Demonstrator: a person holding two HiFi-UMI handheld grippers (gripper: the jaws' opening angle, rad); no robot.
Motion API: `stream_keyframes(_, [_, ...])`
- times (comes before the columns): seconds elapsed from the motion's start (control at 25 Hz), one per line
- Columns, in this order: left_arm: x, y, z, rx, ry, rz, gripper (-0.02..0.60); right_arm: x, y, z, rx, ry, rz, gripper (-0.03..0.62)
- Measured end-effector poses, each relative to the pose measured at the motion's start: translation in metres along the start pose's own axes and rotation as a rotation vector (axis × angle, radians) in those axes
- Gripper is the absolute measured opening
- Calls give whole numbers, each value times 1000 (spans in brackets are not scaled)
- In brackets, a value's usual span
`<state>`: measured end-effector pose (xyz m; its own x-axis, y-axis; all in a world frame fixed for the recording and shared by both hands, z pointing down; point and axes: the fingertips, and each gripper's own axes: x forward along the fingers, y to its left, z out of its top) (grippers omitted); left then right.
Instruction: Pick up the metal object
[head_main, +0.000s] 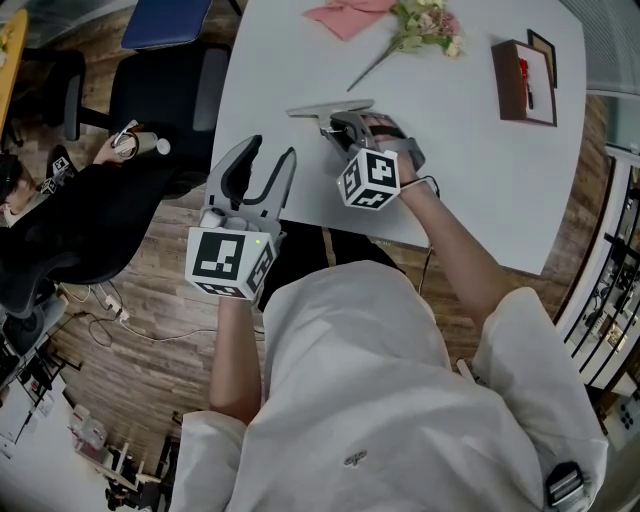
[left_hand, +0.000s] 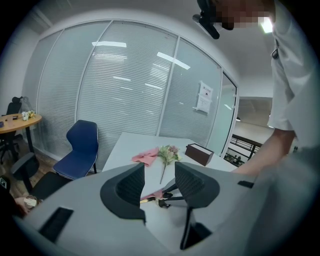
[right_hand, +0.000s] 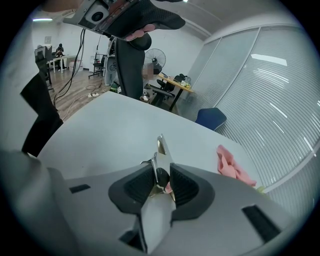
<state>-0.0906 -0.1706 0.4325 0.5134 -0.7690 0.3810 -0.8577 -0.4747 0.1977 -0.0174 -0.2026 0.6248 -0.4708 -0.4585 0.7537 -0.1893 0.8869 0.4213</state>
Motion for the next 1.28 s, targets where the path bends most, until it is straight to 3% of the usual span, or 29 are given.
stream_keyframes(1.28, [-10, 0, 4, 1, -32, 25, 200, -5, -15, 10, -101, -9, -60, 20])
